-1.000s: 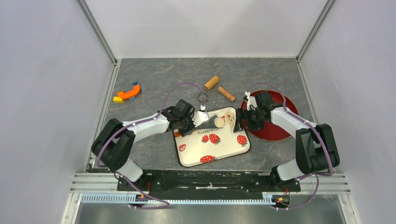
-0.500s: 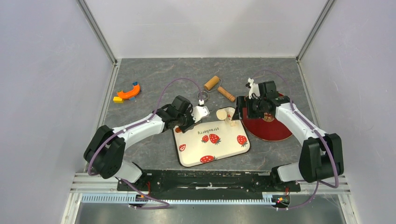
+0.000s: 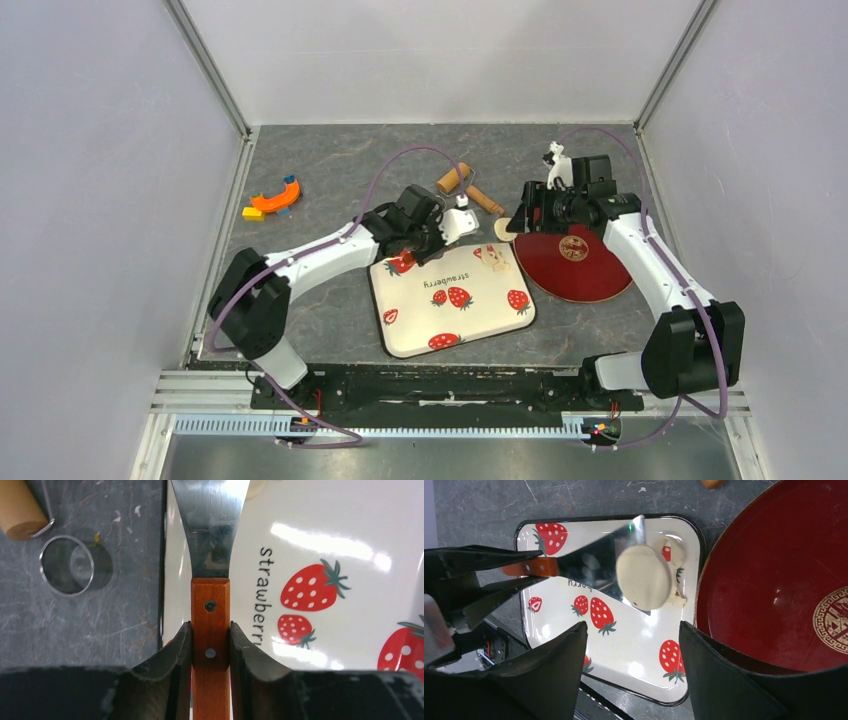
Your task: Roll out the dumpling wrappers from the dough
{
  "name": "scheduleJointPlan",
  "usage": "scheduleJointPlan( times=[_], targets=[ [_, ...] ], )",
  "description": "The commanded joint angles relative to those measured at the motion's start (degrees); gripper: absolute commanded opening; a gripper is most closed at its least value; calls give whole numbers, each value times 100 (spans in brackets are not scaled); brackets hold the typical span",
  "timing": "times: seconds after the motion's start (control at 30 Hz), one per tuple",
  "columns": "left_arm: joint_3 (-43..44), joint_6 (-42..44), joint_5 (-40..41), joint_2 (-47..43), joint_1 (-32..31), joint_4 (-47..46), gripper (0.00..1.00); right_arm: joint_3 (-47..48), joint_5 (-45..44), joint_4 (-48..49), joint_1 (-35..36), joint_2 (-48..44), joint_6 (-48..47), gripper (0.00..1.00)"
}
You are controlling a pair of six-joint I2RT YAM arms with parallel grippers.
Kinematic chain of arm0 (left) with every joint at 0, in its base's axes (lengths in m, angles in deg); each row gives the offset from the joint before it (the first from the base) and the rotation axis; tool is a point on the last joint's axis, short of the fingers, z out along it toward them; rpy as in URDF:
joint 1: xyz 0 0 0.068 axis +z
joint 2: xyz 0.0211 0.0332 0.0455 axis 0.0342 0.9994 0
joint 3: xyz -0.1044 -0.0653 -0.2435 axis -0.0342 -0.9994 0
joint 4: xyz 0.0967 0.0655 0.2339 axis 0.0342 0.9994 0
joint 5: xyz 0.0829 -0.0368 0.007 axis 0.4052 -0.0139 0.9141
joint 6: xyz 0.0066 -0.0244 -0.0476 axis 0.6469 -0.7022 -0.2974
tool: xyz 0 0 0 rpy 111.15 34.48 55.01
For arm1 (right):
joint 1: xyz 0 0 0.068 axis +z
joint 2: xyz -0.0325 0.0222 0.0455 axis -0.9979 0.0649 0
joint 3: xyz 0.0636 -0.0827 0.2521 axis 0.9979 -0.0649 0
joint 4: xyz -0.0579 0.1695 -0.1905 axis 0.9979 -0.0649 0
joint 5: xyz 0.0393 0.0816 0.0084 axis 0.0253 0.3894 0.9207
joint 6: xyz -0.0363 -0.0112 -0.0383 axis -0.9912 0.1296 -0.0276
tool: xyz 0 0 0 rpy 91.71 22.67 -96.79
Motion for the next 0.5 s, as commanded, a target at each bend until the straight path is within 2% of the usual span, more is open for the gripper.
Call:
scheduleJointPlan(
  times=[0.0, 0.13, 0.23, 0.47],
  targets=[
    [706, -271, -132, 467, -326, -24, 2, 213, 90, -193, -193, -192, 66, 66],
    [1351, -419, -84, 1014, -651, -4, 2, -75, 45, -265, -469, -297, -25, 55],
    [1878, -419, -38, 1443, -856, 121, 2, -197, 23, -274, -633, -356, -88, 39],
    [3136, -499, 65, 2363, -1132, 596, 2, -543, -255, -300, -864, -302, -231, 15]
  ],
)
